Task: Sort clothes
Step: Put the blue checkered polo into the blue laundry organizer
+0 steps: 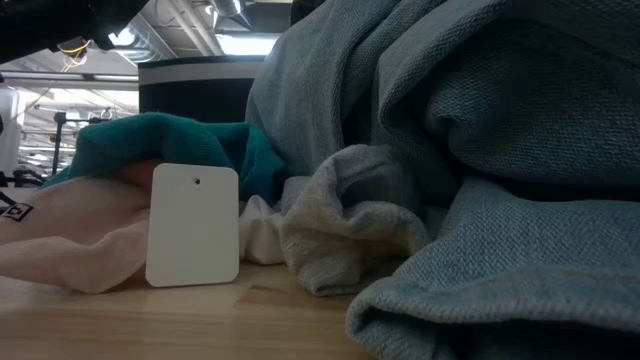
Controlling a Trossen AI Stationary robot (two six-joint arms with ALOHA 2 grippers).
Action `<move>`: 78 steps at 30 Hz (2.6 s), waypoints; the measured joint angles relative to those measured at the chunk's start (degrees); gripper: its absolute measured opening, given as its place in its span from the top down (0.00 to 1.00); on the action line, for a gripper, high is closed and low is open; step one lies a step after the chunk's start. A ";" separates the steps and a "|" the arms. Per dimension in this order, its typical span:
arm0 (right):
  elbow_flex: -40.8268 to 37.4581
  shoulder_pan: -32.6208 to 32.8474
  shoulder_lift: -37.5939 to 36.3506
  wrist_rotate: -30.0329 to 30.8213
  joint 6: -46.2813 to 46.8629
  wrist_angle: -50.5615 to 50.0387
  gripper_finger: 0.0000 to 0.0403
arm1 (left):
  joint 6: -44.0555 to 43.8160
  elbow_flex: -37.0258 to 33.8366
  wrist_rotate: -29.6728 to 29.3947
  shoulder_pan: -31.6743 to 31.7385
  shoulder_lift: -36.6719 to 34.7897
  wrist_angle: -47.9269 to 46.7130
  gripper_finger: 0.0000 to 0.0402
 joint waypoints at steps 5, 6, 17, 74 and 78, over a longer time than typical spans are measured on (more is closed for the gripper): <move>0.00 -0.07 3.67 0.75 -5.84 6.94 0.23 | 0.00 0.00 0.00 0.00 0.02 0.00 0.55; 0.00 -0.07 4.68 1.32 -6.88 7.67 0.23 | 0.00 0.00 -0.01 0.00 0.01 0.00 0.55; -0.02 -0.09 12.05 -1.85 -15.23 21.05 0.23 | 0.98 0.00 0.00 0.00 0.02 0.38 0.55; 50.10 -14.53 30.71 31.55 -53.01 -1.80 0.93 | 0.46 0.00 -0.02 0.00 0.00 0.42 0.55; 56.60 -19.25 30.68 31.50 -61.73 1.01 0.94 | 0.46 0.00 -0.02 0.01 0.02 0.42 0.55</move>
